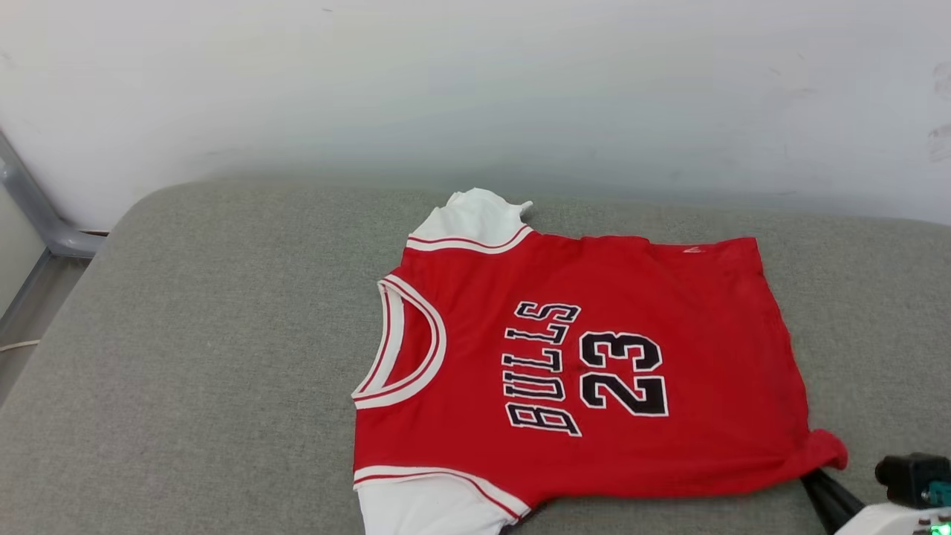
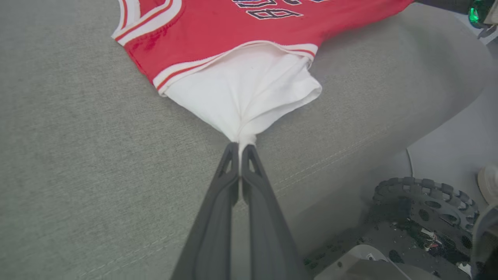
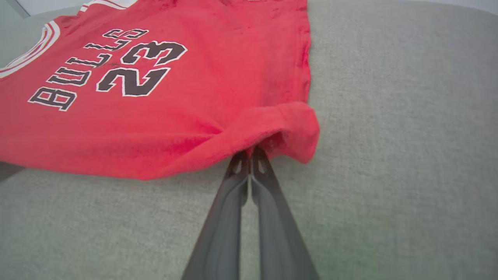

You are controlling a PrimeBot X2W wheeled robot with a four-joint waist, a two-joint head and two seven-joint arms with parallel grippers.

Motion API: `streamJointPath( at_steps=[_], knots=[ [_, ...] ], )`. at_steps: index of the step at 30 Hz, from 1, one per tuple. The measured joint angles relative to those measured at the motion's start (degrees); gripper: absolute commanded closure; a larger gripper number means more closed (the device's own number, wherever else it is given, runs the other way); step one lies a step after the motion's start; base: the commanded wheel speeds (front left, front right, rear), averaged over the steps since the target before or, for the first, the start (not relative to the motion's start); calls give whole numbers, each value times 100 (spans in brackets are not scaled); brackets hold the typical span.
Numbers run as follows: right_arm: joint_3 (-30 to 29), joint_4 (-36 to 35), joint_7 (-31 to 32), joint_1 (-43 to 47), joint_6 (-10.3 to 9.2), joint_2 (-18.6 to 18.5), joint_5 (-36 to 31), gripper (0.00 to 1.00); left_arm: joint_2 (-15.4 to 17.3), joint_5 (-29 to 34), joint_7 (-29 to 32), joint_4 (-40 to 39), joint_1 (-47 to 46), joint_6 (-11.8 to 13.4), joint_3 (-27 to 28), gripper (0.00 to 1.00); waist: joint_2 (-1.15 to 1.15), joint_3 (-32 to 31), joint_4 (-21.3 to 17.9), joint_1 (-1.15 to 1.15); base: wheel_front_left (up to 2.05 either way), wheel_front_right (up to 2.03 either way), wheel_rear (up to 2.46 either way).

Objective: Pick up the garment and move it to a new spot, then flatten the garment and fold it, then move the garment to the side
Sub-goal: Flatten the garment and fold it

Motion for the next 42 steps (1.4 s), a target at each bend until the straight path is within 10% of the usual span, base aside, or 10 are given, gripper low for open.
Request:
streamJointPath(
  at_steps=[20, 42],
  knots=[
    [-947, -2418, 1240, 1006, 0, 21, -192, 100, 97, -197, -549, -305, -537, 211, 443, 100, 0, 320, -143, 1, 0, 0, 0],
    [-1139, -2068, 2075, -447, 0, 586, -1094, 100, -176, 24, -486, 1507, -3179, 18, 49, 100, 0, 1422, -371, 2, 0, 0, 0]
  ],
)
